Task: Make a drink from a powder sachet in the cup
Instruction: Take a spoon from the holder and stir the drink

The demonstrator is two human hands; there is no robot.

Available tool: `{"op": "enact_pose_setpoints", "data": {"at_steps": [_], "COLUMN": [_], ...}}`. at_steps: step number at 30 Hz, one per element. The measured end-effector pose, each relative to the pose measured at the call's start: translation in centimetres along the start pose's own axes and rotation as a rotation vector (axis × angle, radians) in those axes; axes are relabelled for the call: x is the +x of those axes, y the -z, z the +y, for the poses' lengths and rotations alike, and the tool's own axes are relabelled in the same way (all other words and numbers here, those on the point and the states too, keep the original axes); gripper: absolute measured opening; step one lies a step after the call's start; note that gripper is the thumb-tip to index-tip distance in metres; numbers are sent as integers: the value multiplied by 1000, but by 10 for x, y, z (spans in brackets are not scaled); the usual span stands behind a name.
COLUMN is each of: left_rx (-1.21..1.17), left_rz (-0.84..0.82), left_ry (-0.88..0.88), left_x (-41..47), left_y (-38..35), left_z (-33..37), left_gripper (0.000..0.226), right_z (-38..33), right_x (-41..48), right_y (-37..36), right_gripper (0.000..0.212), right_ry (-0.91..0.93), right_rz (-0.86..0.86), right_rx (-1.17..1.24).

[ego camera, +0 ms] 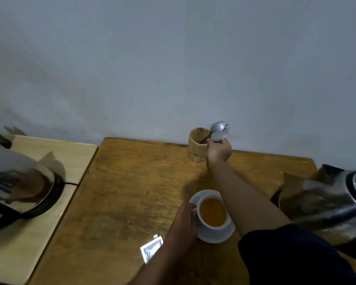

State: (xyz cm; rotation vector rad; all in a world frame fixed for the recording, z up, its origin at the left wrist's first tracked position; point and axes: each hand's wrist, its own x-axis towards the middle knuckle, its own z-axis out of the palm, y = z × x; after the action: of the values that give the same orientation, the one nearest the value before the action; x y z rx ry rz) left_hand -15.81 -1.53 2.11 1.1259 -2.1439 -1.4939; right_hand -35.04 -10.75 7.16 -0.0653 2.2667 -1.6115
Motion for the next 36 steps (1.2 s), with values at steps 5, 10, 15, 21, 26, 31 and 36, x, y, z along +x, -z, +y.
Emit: {"op": "enact_pose_setpoints", "data": {"at_steps": [5,10,15,21,26,31,36], "left_rx": [-40,-10,59,160,133,149,162], "left_rz": [-3,-15,-66,-46,-4,-10,-16], "left_ry": [24,34,3,-54,-15,22,38], "left_x": [0,0,-1,-2,1,5,5], "left_y": [-2,0,6,6,2,2,2], "left_z": [-2,2,4,8,8,6,6], "left_gripper": [14,14,20,17,16,20,23], "right_z": [-17,-68,-109,-91,-53,-12,11], "right_x": [-10,-23,-29,-52,-74,-83,-92], "right_y": [5,35,77,135,163,164,155], "right_gripper": [9,7,15,14,24,30,21], "right_ry": [303,508,566,439,229,311,333], "right_rz": [-47,-236,-390,-772,-1074,-925,-810], "right_rx": [24,200,79,-489,-910,-1203,-1339]}}
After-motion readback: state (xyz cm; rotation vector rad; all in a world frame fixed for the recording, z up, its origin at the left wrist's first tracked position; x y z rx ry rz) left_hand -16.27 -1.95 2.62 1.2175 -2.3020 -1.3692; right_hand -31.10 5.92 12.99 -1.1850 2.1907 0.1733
